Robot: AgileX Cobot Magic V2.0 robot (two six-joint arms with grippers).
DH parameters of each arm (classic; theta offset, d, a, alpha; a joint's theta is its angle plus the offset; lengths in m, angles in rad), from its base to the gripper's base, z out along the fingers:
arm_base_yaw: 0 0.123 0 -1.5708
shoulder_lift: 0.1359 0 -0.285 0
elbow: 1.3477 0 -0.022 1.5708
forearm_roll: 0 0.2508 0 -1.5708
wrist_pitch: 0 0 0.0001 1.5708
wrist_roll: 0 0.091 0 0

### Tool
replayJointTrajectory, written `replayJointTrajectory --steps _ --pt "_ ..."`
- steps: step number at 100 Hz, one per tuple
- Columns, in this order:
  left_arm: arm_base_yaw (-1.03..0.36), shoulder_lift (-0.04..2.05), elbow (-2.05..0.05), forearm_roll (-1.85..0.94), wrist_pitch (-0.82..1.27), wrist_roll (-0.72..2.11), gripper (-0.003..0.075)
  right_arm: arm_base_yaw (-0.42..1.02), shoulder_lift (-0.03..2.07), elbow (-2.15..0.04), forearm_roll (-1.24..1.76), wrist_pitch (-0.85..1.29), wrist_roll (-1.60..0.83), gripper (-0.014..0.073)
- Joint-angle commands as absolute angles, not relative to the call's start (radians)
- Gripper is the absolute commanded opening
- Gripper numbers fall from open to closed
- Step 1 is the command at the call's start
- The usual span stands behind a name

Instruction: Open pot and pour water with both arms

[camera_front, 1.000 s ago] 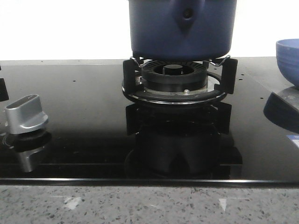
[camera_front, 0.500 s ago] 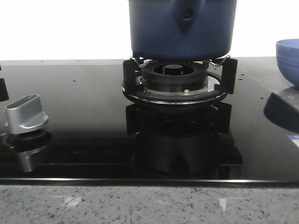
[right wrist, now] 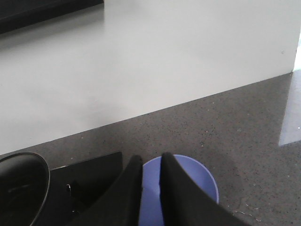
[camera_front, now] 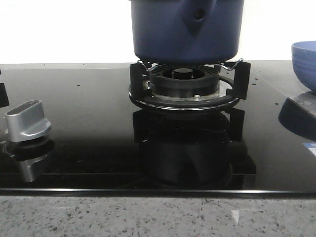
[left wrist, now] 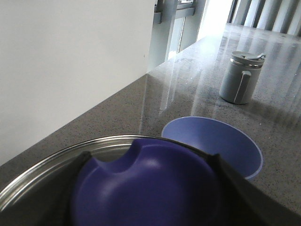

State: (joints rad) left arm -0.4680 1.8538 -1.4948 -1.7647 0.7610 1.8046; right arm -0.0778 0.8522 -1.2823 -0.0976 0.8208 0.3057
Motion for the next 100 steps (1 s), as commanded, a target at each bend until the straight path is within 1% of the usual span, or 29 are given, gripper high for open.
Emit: replayJointTrajectory --steps 1,83,92,95,100 --pt "-0.475 1.802 -1.531 -1.835 0.823 1.830 0.0314 -0.077 0.846 -1.306 -0.104 0.737 0.303 0.0066" --pt "-0.475 1.802 -1.531 -1.778 0.810 1.828 0.0314 -0.077 0.846 -1.306 -0.104 0.722 0.303 0.0066" --pt "-0.475 1.802 -1.531 -1.778 0.810 1.828 0.0336 -0.077 0.846 -1.306 -0.104 0.720 0.303 0.0066" --pt "-0.475 1.802 -1.531 -1.778 0.810 1.828 0.0357 -0.077 0.846 -1.306 -0.104 0.720 0.303 0.0066" --pt "-0.475 1.802 -1.531 -1.778 0.810 1.828 0.0418 -0.077 0.846 -1.306 -0.104 0.720 0.303 0.0066"
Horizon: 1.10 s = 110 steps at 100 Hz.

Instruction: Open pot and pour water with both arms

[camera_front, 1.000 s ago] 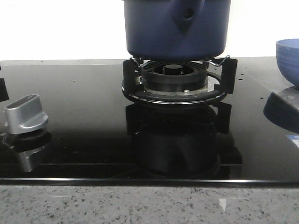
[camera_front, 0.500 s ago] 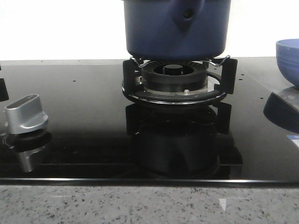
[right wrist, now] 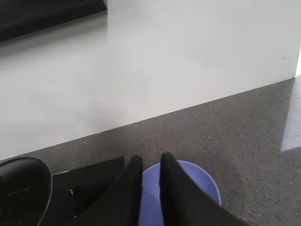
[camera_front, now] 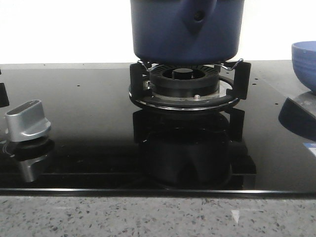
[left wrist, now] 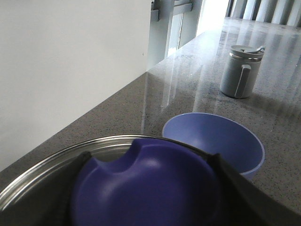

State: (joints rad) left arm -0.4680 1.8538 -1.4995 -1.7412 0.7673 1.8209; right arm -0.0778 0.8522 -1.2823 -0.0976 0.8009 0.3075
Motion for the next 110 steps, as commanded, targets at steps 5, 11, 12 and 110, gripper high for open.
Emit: replayJointTrajectory --steps 5,11,12,110 --pt "-0.475 1.802 -1.531 -1.778 0.810 1.828 0.0468 -0.077 0.846 -1.306 -0.104 0.718 0.303 0.0066" --pt "-0.475 1.802 -1.531 -1.778 0.810 1.828 0.0487 -0.077 0.846 -1.306 -0.104 0.718 0.303 0.0066" --pt "-0.475 1.802 -1.531 -1.778 0.810 1.828 0.0486 -0.077 0.846 -1.306 -0.104 0.718 0.303 0.0066" --pt "-0.400 1.625 -1.536 -1.841 0.826 1.828 0.0330 -0.077 0.846 -1.302 -0.124 0.718 0.301 0.0066"
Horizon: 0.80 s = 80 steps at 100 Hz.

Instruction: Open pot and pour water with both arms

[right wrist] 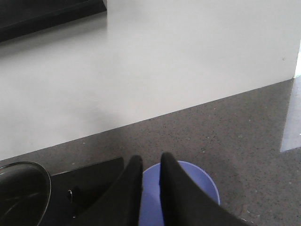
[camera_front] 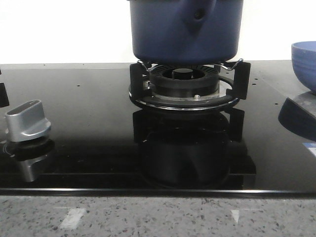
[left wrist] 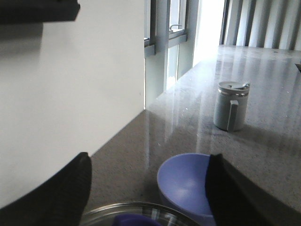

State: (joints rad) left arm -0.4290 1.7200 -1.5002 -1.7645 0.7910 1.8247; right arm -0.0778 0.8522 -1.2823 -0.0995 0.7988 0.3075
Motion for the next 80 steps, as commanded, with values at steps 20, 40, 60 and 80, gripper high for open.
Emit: replayJointTrajectory --steps 20,40,60,80 --pt "-0.349 1.490 -1.513 -1.735 0.784 1.775 0.0047 -0.077 0.837 -1.276 -0.125 0.712 0.252 0.0051" --pt "-0.318 1.284 -1.376 -1.521 0.601 1.614 0.0006 -0.076 0.711 -1.079 -0.125 0.580 0.199 -0.0074" --pt "-0.301 0.991 -1.071 -1.558 0.255 1.609 0.0006 -0.076 0.508 -0.833 -0.125 0.435 0.167 -0.0074" --pt "-0.301 0.693 -0.767 -1.575 0.000 1.614 -0.0020 -0.076 0.300 -0.672 -0.124 0.369 0.167 -0.0074"
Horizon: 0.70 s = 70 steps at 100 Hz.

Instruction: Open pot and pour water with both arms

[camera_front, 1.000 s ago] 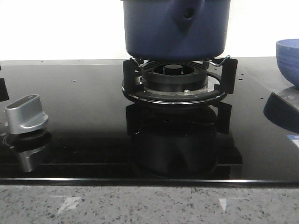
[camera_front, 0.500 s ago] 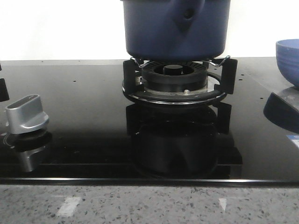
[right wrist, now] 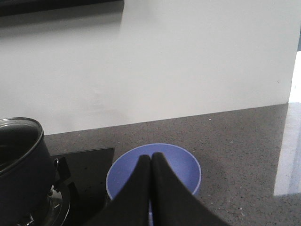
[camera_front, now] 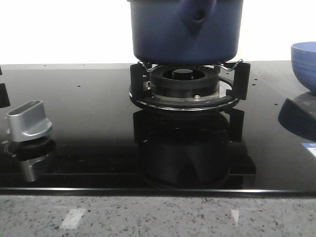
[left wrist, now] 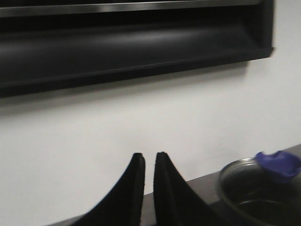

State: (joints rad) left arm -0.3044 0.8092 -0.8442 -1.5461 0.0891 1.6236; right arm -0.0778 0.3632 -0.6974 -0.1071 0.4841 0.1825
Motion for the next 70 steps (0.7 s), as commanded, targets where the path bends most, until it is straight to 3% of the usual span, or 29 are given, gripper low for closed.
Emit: replayJointTrajectory --steps 1,38,70 --pt "-0.301 0.684 -0.749 -1.575 0.000 1.614 -0.0020 -0.076 0.294 -0.665 -0.124 0.369 0.167 -0.0074" --pt "-0.301 0.316 -0.442 -1.587 -0.076 1.614 -0.0020 -0.076 0.113 -0.567 -0.069 0.394 0.167 -0.0074" --pt "-0.301 0.235 -0.371 -1.590 -0.078 1.614 -0.0020 -0.076 0.097 -0.567 -0.051 0.413 0.167 -0.0074"
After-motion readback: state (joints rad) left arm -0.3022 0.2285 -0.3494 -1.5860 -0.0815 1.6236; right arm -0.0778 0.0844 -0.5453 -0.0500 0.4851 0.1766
